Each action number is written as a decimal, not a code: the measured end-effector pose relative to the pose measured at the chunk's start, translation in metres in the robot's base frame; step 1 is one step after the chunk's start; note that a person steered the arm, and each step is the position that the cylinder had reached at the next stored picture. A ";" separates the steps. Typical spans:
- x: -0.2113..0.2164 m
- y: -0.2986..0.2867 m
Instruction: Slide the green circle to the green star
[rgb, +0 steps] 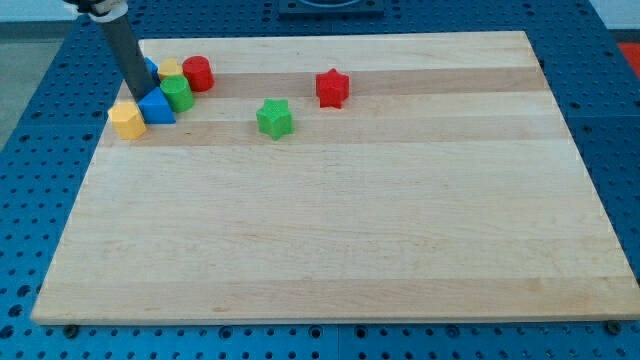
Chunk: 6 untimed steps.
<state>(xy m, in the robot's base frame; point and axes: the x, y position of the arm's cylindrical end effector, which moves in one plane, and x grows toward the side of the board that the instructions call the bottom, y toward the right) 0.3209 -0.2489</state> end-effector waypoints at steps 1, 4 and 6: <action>0.000 0.002; 0.002 0.056; 0.015 0.108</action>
